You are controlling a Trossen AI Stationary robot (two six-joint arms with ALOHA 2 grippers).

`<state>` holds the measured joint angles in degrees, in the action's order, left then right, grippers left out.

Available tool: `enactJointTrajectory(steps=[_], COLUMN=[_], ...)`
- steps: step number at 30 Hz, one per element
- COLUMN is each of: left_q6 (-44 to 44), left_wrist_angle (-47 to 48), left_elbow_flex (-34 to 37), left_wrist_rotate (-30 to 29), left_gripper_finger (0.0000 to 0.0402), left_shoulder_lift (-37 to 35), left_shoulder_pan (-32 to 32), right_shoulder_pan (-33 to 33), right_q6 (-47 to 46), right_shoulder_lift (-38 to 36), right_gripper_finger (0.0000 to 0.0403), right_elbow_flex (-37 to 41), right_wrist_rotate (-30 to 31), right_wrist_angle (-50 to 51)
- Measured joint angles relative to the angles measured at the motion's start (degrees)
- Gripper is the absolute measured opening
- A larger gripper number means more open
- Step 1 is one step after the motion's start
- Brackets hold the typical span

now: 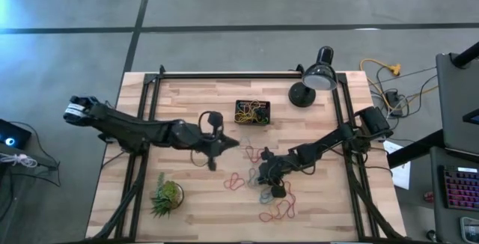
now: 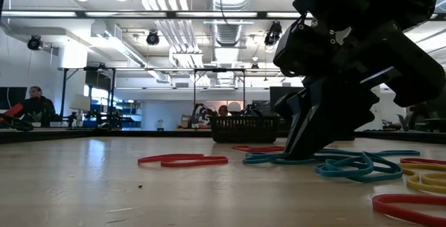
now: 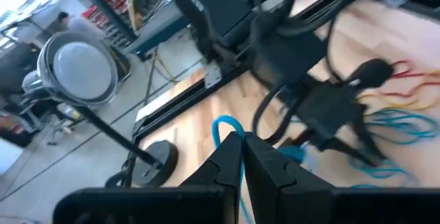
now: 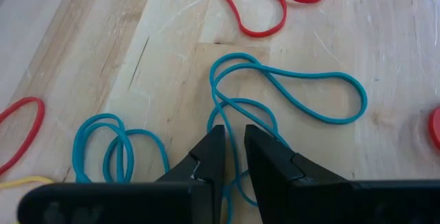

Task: Pick and place rubber bands into bin
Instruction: Put the blue rubber band into the basket

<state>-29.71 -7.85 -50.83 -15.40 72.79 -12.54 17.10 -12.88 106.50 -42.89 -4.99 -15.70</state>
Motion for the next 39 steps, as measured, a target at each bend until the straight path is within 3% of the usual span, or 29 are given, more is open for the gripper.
enactJointTrajectory(steps=[14,21,35,39], left_q6=[-1.28,-1.01,2.48,4.57], left_wrist_angle=[-15.99,-16.15,-14.61,-10.12], left_elbow_flex=[0.48,-0.89,0.09,-1.13], left_wrist_rotate=[-0.11,-0.09,0.13,0.84], left_gripper_finger=[0.0,0.0,0.0,0.0022], left_shoulder_lift=[15.25,19.79,21.31,22.44], left_shoulder_pan=[14.83,20.43,25.02,25.64], right_shoulder_pan=[0.0,0.0,0.0,0.0], right_q6=[0.87,1.14,1.55,1.46], right_shoulder_lift=[0.0,0.0,0.01,0.02], right_gripper_finger=[0.0056,0.0056,0.0056,0.0056], right_elbow_flex=[-0.66,-0.68,-0.7,-0.7], right_wrist_rotate=[0.04,0.04,0.07,0.09], right_wrist_angle=[0.33,0.31,0.24,0.11])
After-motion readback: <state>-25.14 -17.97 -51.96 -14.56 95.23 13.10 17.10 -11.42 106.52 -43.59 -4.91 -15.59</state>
